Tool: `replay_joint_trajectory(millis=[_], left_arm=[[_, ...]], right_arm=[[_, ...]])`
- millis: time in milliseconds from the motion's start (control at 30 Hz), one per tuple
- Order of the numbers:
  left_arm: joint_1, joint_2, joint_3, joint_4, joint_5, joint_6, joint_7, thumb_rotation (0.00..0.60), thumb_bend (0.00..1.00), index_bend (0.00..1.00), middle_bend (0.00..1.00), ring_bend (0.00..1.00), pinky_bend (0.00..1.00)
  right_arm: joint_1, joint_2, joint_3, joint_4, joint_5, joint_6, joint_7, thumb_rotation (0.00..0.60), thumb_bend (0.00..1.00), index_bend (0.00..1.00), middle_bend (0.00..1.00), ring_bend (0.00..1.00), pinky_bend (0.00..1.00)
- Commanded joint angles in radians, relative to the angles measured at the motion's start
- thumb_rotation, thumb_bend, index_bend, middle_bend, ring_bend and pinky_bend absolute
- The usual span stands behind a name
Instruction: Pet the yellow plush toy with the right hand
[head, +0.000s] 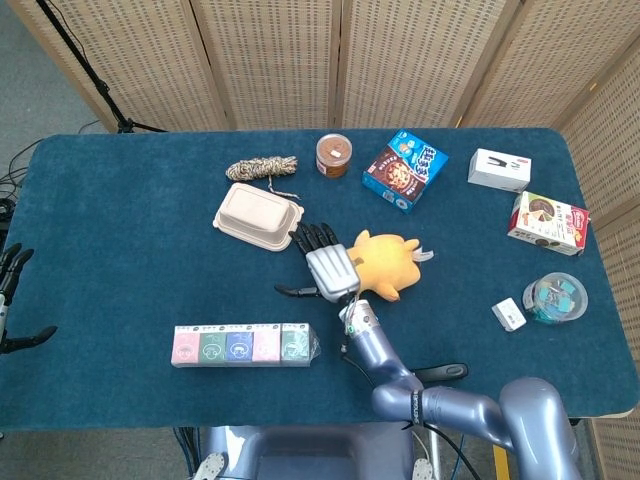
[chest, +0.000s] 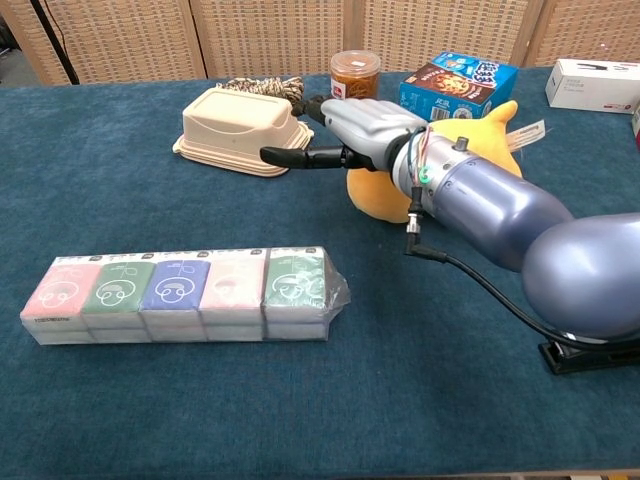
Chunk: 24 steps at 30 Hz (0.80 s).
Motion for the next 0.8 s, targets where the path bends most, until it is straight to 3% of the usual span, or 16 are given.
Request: replay_joint_trajectory(millis=[33, 800], left_arm=[[0.0, -0.001, 0.0, -0.001, -0.001, -0.001, 0.003, 0.6, 0.0, 0.0, 0.0, 0.0, 0.0], [-0.009, -0.018, 0.001, -0.011, -0.015, -0.014, 0.053, 0.6, 0.0, 0.0, 0.0, 0.0, 0.0]], right_arm=[[-0.019, 0.0, -0.006, 0.026, 0.016, -0.019, 0.031, 0.0, 0.0, 0.05, 0.0, 0.0, 0.0], [-0.115, 0.113, 0.024, 0.123, 0.035, -0.082, 0.238, 0.0, 0.0, 0.05, 0.0, 0.0, 0.0]])
